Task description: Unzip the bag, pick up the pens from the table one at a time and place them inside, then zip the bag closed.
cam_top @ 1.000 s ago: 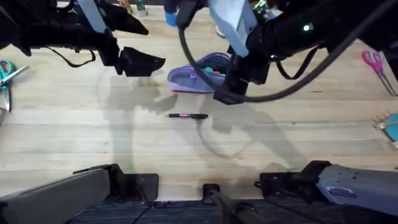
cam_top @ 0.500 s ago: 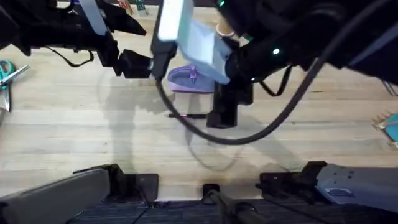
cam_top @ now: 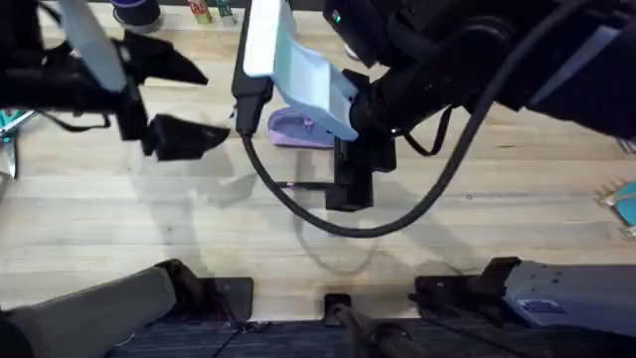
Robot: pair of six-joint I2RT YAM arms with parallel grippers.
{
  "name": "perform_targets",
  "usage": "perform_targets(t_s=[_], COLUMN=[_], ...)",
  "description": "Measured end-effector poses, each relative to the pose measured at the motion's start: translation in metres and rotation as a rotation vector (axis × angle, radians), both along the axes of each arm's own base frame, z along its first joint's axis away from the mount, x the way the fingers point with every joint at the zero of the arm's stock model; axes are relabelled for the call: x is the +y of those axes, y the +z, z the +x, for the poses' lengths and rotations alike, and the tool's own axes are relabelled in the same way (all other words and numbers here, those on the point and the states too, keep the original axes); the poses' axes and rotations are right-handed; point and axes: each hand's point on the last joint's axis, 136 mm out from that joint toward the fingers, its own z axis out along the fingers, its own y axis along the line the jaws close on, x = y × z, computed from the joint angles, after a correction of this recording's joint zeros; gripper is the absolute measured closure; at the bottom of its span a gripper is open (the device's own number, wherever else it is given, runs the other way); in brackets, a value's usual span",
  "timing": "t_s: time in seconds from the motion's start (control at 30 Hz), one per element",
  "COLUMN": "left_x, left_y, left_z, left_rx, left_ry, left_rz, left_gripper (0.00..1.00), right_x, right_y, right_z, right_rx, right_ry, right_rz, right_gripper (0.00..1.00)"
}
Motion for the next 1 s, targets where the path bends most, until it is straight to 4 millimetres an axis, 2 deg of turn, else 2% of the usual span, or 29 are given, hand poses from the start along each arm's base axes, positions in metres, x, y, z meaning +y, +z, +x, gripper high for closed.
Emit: perform_targets(t_s=[0.13, 0.33, 0.5, 0.7, 0.87, 1.0], left_x=[0.010, 0.023, 0.024, 0.024, 0.024, 0.024], left_y=[0.000, 0.000, 0.000, 0.000, 0.000, 0.000], left_z=[-0.013, -0.013, -0.012, -0.012, -0.012, -0.012], left_rx=[-0.028, -0.113, -0.136, -0.147, -0.147, -0.147], left_ry=[-0.026, -0.043, -0.056, -0.064, -0.065, -0.065], left_rz=[0.012, 0.056, 0.068, 0.074, 0.076, 0.076], left_gripper=[0.008, 0.008, 0.008, 0.008, 0.008, 0.008], right_x=[0.003, 0.011, 0.017, 0.026, 0.032, 0.034], right_y=[0.000, -0.005, -0.015, -0.037, -0.051, -0.053], right_z=[-0.003, -0.005, 0.000, 0.008, 0.005, 0.001], right_rx=[0.017, 0.050, 0.063, 0.092, 0.118, 0.122], right_ry=[0.009, 0.023, 0.026, 0.026, 0.040, 0.052], right_rz=[0.014, 0.033, 0.031, 0.006, -0.022, -0.027], right_gripper=[0.006, 0.006, 0.006, 0.006, 0.006, 0.006])
